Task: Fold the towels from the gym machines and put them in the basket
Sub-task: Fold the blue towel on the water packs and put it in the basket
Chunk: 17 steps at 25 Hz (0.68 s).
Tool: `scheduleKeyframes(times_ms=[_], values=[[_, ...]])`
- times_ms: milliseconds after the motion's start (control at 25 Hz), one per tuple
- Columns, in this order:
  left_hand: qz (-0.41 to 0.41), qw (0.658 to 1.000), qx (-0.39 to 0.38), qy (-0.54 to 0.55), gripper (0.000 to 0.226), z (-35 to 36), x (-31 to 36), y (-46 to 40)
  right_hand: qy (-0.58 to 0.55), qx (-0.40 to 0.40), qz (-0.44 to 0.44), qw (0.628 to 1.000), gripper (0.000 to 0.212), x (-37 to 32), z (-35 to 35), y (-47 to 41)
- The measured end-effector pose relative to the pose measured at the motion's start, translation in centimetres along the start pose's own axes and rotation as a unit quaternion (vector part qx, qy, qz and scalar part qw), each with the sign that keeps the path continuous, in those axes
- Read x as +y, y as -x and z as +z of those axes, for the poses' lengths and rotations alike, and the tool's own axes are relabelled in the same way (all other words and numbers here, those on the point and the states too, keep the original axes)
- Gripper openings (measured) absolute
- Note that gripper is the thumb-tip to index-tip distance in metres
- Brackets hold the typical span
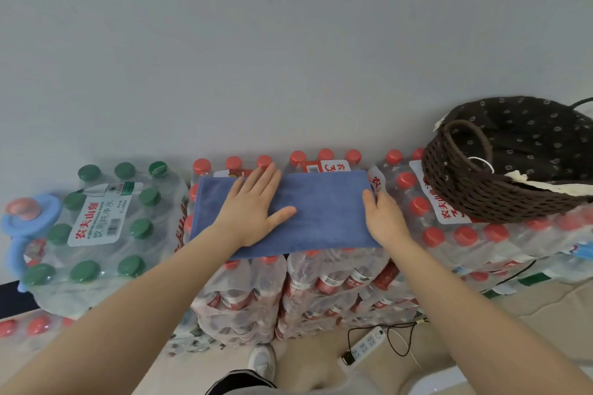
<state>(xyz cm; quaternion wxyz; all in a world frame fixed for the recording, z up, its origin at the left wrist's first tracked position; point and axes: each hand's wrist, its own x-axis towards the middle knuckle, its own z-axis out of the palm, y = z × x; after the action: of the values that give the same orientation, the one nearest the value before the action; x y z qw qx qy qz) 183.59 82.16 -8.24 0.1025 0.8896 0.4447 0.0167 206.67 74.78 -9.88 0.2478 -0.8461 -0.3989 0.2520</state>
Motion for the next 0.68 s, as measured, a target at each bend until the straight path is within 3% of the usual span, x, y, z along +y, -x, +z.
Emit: scheduleKeyframes(times_ms=[160, 240, 360, 520, 680], values=[[0.063, 0.997, -0.033, -0.001, 0.092, 0.4, 4.9, -1.5, -0.070, 0.035, -0.010, 0.997, 0.027, 0.5, -0.8, -0.1], [0.053, 0.997, -0.048, -0.014, 0.079, 1.0, 6.5, -1.7, -0.096, 0.015, -0.026, 0.995, 0.027, 0.2, -1.1, -0.2], [0.026, 0.998, -0.053, -0.019, 0.087, 1.8, 7.2, -1.7, -0.166, -0.039, 0.008, 0.985, 0.036, -0.8, -1.3, -0.3], [0.018, 0.998, -0.057, 0.002, 0.104, 1.8, 7.8, -1.9, -0.159, -0.038, -0.067, 0.984, 0.025, -0.6, -2.8, -1.2], [0.036, 0.996, -0.080, -0.006, 0.092, 1.7, 10.2, -3.7, -0.166, -0.019, -0.061, 0.984, 0.016, 1.1, -5.3, -2.3]])
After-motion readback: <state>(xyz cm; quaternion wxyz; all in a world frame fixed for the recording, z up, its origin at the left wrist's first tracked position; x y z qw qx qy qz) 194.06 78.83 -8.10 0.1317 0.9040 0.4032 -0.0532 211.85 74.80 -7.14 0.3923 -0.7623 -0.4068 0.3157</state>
